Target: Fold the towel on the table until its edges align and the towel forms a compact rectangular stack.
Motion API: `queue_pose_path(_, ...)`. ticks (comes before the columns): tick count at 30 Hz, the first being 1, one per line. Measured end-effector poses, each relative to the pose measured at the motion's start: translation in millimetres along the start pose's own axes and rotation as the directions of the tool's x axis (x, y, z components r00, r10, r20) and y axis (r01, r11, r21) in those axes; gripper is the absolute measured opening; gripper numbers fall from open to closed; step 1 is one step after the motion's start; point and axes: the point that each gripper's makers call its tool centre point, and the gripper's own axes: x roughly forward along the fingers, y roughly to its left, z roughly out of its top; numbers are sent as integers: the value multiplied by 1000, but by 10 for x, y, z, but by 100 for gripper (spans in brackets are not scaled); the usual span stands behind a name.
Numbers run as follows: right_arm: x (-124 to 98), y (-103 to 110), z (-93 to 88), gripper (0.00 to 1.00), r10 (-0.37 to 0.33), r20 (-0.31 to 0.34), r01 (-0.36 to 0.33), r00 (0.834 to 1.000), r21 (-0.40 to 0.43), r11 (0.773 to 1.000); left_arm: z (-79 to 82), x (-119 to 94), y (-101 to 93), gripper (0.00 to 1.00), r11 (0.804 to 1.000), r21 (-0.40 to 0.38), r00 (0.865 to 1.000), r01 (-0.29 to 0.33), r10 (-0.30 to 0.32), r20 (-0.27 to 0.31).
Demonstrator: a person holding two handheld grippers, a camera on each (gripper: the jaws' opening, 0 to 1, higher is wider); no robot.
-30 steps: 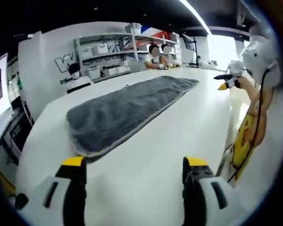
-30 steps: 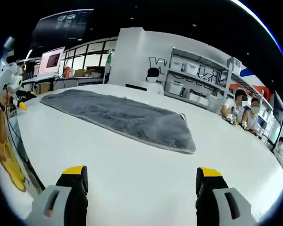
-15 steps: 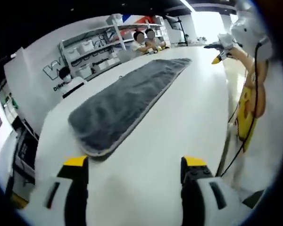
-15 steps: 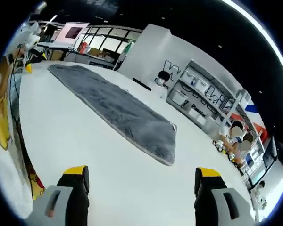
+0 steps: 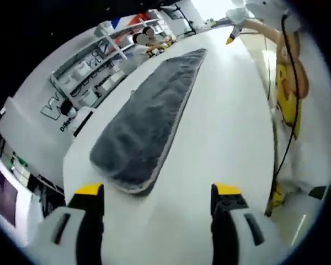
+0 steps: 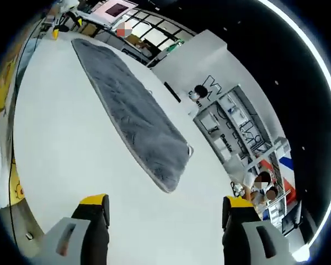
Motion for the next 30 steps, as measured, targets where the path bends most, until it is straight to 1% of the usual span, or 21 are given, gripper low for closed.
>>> queue_pose_path(4,40,-65,-29,88,-12,-2,11,1000,-45,999,-71,39,54,81,997,75,999,-3,6,-44)
queue_pose_path(10,82,-183,-24,88,-34,27,36,999,-74,997,-107,77,144,81,993,115,999,5,1,-51)
queue_pose_path(13,118,-217,-17,87,-40,39,43,998,-92,995,-96,67,218,80,989,148,999,-16,22,-43)
queue_pose_path(15,146,-235,-27,85,-47,30,50,998,-131,990,-51,59,274,78,984,172,999,-36,41,-25)
queue_pose_path(16,151,-236,-28,85,-46,29,50,999,-135,990,-48,58,282,77,983,178,999,-39,44,-24)
queue_pose_path(18,175,-239,-4,84,-39,37,44,999,-162,986,-61,52,338,76,967,251,997,-52,65,-47)
queue_pose_path(20,196,-249,6,84,-35,40,41,999,-174,984,-60,58,344,76,963,264,997,-51,65,-45)
queue_pose_path(23,230,-276,12,88,-34,42,41,999,-193,980,-58,78,341,76,961,272,998,-40,52,-36)
queue_pose_path(25,244,-292,4,87,-35,40,43,999,-207,978,-61,91,348,75,959,280,998,-39,49,-28)
queue_pose_path(27,264,-298,-9,86,-28,44,38,999,-236,971,-69,103,363,73,953,299,998,-46,56,-25)
queue_pose_path(30,286,-314,-8,86,-29,57,43,998,-262,964,-71,121,391,72,938,342,998,-55,65,-18)
